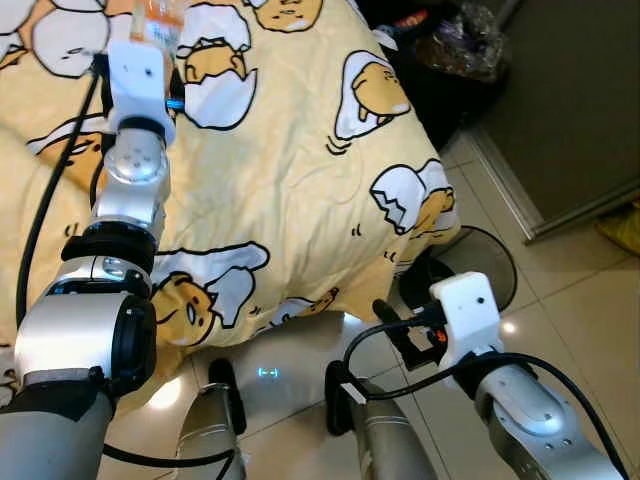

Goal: Clean up the room

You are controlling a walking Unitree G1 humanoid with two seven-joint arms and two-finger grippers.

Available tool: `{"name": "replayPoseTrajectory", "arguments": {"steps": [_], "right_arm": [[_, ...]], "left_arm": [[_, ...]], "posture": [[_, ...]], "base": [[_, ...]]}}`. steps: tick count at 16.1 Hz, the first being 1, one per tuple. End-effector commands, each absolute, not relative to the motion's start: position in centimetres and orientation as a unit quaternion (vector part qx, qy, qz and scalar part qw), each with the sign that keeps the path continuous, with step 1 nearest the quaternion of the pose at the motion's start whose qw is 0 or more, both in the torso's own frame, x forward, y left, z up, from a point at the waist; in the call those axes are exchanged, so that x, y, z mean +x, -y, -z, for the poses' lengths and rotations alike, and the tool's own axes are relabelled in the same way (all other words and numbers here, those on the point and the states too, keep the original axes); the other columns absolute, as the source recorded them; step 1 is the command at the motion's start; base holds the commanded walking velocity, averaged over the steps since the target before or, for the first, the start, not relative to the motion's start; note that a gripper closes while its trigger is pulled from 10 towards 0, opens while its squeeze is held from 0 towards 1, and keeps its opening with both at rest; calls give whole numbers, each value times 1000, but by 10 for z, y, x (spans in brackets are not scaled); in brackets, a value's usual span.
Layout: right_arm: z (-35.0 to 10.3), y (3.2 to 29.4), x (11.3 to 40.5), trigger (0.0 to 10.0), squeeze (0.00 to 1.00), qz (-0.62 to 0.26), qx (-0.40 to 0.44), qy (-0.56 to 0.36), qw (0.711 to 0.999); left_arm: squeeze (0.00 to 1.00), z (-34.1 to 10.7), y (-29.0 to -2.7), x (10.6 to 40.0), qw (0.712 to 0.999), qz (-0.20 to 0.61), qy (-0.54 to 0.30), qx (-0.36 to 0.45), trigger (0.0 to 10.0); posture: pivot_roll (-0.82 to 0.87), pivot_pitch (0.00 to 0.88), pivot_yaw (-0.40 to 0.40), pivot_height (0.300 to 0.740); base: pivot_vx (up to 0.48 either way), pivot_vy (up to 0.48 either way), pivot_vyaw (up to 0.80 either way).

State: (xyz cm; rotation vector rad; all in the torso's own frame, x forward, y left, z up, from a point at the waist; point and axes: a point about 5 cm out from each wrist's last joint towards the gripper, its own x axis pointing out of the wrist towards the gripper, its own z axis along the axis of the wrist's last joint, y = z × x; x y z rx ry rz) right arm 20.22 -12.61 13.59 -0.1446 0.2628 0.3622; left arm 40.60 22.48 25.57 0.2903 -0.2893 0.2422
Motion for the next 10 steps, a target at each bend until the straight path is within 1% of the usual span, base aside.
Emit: {"name": "replayPoseTrajectory", "arguments": {"steps": [1,2,3,5,6,7,8,9,10], "right_arm": [[-130,126,208,10000,0,-176,-72,-129,973],[-128,124,217,10000,0,-178,-73,-120,974],[-128,124,219,10000,0,-178,-73,-118,974],[-128,124,229,10000,0,-178,-76,-108,975],[-128,124,233,10000,0,-177,-77,-103,976],[-128,123,243,10000,0,-175,-75,-92,977],[-128,122,246,10000,0,-175,-75,-88,978],[-127,118,251,10000,0,-176,-72,-81,978],[-126,116,254,10000,0,-177,-72,-78,979]], "left_arm": [[0,-244,-231,395,975,-104,160,111,0],[0,-240,-232,385,975,-91,180,88,0],[0,-239,-232,382,975,-88,186,80,0],[0,-241,-226,372,974,-73,207,62,0],[0,-242,-223,366,972,-65,215,64,0],[0,-245,-221,359,971,-49,224,63,0],[0,-245,-221,358,971,-45,227,63,0],[0,-241,-228,357,973,-57,217,51,0],[0,-240,-231,356,974,-64,213,41,0]], "posture": [[-317,254,-92,740],[-297,234,-88,740],[-297,234,-88,740],[-254,194,-75,740],[-254,194,-75,740],[-216,166,-62,740],[-216,166,-62,740],[-198,141,-48,740],[-198,138,-47,740]], "base": [[0,0,0],[0,0,0],[0,0,0],[0,0,0],[0,0,0],[0,0,0],[0,0,0],[0,0,0],[0,0,0]]}}
